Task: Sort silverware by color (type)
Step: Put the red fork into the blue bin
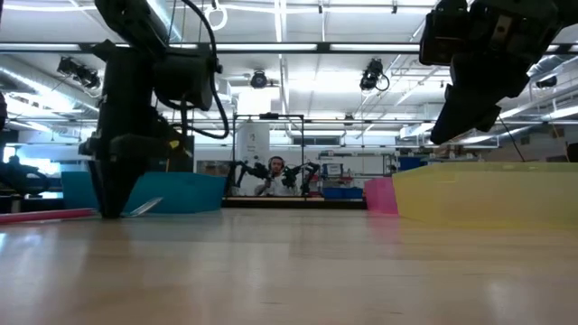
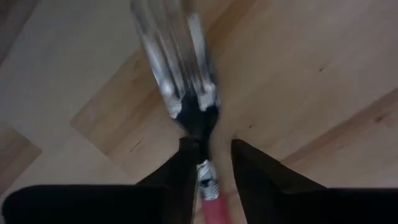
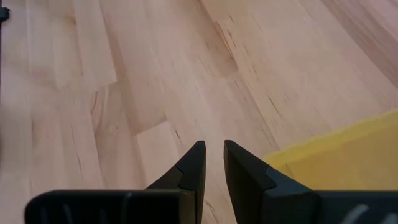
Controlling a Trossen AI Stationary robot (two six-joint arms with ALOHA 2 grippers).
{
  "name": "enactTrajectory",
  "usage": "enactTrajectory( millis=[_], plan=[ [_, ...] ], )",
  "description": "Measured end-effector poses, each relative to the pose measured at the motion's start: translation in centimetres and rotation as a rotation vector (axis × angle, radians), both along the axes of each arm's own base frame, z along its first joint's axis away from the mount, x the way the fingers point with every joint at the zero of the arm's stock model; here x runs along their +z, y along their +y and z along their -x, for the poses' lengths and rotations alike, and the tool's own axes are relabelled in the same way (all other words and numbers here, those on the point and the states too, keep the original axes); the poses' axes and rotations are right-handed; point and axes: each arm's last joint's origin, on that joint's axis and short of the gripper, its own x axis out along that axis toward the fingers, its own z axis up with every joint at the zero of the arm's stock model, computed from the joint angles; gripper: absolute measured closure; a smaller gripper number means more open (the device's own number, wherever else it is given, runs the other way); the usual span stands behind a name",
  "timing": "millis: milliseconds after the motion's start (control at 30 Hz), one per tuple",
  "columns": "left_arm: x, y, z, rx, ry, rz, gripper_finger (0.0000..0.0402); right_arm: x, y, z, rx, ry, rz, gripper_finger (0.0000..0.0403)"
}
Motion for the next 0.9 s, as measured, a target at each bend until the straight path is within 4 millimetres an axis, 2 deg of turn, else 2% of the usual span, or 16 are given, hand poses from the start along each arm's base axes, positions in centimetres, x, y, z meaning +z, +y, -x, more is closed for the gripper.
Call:
enactTrajectory(
  millis=[233,433,733,833,900],
  plan=[
    [-0.7,0.0,-0.3,-0.006,0.028,0.008,0.0309,0.0,0.0,0.0,0.0,-0.003,-0.001,0.0337],
    [-0.9,-0.1,-0.3,-0.049,0.038,0.025,0.0391,0.0,0.0,0.0,0.0,0.002,0.001,0.0337],
    [-0.3,-0.2,0.0,-0.084,0.019,0.059,0.04,0.0,0.0,0.0,0.0,0.0,0.001,0.0337],
    [0.7,-0.3,1.0,-0.088,0.038,0.072,0.0401,0.0,0.0,0.0,0.0,0.0,0.001,0.0337],
    [1.7,-0.3,1.1,-0.09,-0.014,0.07,0.0401,0.0,0.0,0.0,-0.002,-0.002,0.002,0.0337]
  ],
)
